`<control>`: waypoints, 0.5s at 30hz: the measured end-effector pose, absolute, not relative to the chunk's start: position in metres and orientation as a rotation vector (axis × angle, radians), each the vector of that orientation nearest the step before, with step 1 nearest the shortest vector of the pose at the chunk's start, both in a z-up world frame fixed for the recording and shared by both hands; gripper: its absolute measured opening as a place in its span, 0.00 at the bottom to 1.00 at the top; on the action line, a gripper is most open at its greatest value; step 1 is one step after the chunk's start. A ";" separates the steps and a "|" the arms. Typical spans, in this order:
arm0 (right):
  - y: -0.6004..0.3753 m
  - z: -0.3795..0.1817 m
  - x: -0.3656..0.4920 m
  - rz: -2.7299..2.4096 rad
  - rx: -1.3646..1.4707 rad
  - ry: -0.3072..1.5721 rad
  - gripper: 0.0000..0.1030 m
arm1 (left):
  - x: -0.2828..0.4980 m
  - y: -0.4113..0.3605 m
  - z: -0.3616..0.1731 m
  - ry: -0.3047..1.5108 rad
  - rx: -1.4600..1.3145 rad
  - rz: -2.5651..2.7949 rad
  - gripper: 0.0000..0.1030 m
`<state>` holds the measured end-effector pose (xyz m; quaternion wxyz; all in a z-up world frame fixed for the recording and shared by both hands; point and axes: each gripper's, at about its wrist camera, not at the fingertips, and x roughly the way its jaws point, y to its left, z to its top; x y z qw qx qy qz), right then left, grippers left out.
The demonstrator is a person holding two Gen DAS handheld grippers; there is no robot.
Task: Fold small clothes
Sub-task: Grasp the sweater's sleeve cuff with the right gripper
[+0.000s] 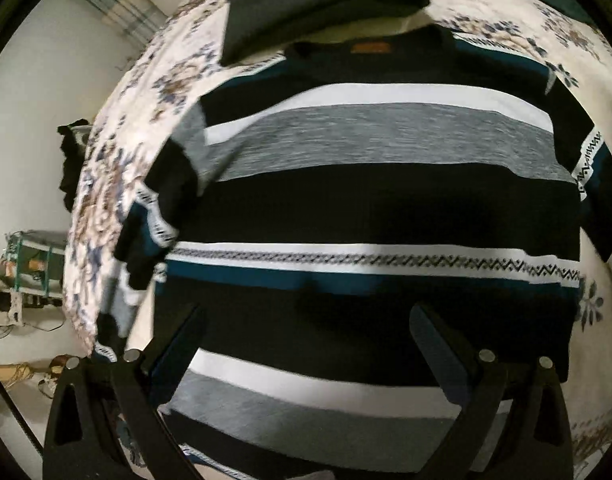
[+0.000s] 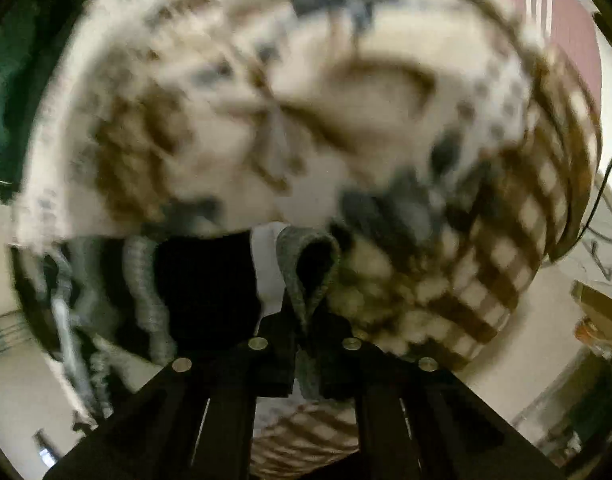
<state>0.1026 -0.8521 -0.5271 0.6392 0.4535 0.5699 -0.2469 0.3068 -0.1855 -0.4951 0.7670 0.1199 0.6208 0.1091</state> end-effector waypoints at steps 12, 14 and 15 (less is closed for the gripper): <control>-0.919 -0.513 0.156 -0.638 0.964 1.201 0.43 | 0.327 -0.227 -0.496 1.335 0.181 0.164 1.00; -0.932 -0.525 0.157 -0.682 1.066 1.155 0.52 | 0.326 -0.228 -0.496 1.331 0.174 0.157 1.00; -0.931 -0.539 0.143 -0.699 1.140 1.119 0.55 | 0.324 -0.230 -0.497 1.330 0.177 0.154 1.00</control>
